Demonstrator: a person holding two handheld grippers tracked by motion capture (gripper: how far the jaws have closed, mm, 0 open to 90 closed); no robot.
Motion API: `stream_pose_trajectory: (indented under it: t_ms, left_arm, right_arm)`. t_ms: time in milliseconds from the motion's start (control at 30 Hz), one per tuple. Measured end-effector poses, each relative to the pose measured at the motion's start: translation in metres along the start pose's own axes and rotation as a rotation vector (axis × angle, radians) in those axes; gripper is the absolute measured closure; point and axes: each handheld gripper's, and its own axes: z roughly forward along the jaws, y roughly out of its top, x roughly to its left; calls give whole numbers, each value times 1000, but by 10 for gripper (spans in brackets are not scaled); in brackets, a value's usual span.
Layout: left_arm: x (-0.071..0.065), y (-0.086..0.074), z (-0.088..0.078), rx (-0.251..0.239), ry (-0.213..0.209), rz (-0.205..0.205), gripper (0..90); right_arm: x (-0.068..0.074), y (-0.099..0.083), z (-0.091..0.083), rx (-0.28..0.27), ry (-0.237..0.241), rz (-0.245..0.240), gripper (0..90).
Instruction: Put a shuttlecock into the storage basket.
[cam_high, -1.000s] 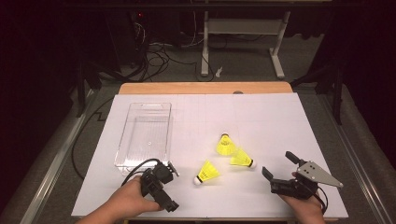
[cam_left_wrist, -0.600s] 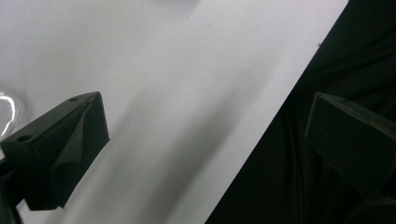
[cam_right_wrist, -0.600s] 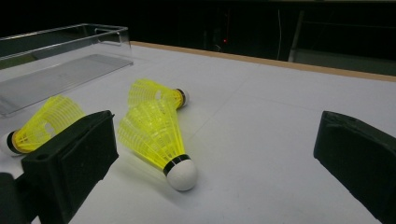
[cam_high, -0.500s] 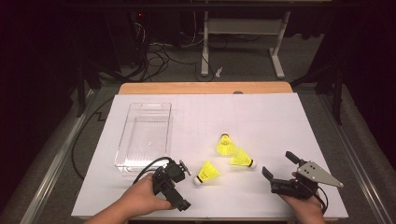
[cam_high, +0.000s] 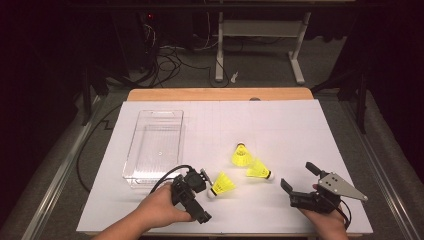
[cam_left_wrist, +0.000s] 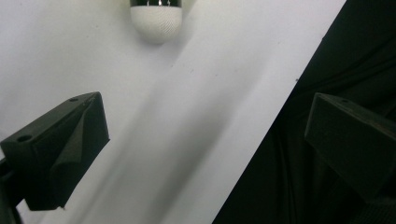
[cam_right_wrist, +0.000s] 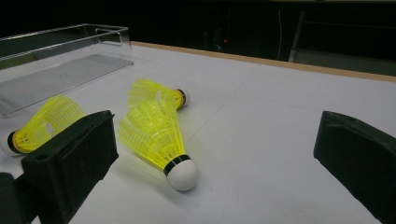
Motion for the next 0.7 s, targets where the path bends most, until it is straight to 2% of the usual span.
stream_pose_trajectory:
  t_ms: [267, 400, 700]
  left_arm:
    - [0, 8, 4, -7, -3, -1, 7]
    - [3, 12, 5, -27, -13, -7, 7]
    - [5, 22, 10, -21, 1, -5, 7]
  right_arm:
    - [0, 0, 0, -2, 0, 0, 1]
    - [-1, 0, 0, -3, 1, -1, 2]
    - [-1, 0, 0, -5, 5, 0, 1]
